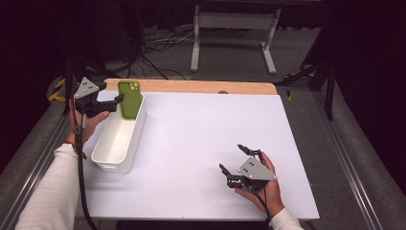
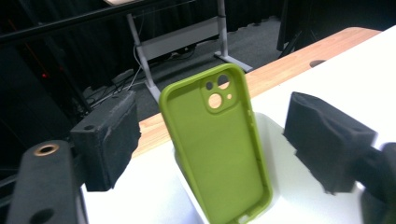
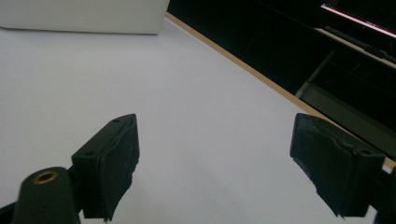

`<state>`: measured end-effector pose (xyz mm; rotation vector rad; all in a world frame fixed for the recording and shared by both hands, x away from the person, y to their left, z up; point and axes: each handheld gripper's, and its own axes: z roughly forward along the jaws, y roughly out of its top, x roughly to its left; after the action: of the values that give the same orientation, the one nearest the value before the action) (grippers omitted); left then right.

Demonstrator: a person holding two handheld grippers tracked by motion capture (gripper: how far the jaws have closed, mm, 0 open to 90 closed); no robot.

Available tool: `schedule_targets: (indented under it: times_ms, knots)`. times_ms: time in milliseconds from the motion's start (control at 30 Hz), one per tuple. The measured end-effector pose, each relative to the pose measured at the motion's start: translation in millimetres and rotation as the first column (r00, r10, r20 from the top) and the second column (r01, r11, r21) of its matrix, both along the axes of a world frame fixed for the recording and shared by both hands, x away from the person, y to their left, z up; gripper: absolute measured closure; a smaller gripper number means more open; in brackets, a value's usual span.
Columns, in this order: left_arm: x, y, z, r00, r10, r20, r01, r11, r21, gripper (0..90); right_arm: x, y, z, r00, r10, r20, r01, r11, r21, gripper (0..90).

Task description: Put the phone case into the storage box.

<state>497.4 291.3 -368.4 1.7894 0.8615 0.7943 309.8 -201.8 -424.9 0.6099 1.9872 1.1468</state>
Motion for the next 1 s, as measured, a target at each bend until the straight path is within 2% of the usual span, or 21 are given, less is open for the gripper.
schedule_targets:
  times_ms: [200, 333, 367, 567, 1000]
  knots:
    - [-8.1, -3.4, 5.4, 0.9998, -0.006, 0.018, 0.006, 0.9996, -0.028, 12.2, 0.4, 0.2, 1.8, 1.0, 0.004, 0.0, -0.004, 1.0, 0.006, 16.7]
    - [-11.7, -6.9, 4.9, 0.9995, -0.026, 0.018, 0.026, 0.9994, -0.023, 7.6, 0.8, 1.0, 2.0, 1.0, 0.007, -0.002, -0.007, 1.0, 0.004, 16.7]
    - [-12.6, -8.7, 4.5, 0.9994, -0.029, 0.019, 0.029, 0.9995, -0.016, 7.6, 1.1, 1.1, 1.9, 1.0, 0.008, -0.006, -0.008, 1.0, 0.004, 16.6]
    - [-16.9, -10.1, 4.7, 0.9987, -0.04, 0.033, 0.041, 0.9978, -0.051, 7.5, 1.3, 2.1, 1.2, 0.9999, 0.011, -0.005, -0.011, 0.9999, -0.004, 16.7]
    - [-38.0, -12.5, 13.0, 0.9967, -0.041, 0.07, 0.046, 0.9972, -0.059, 7.4, 0.2, 1.0, 3.0, 0.9998, 0.018, -0.006, -0.018, 0.9998, 0.009, 16.6]
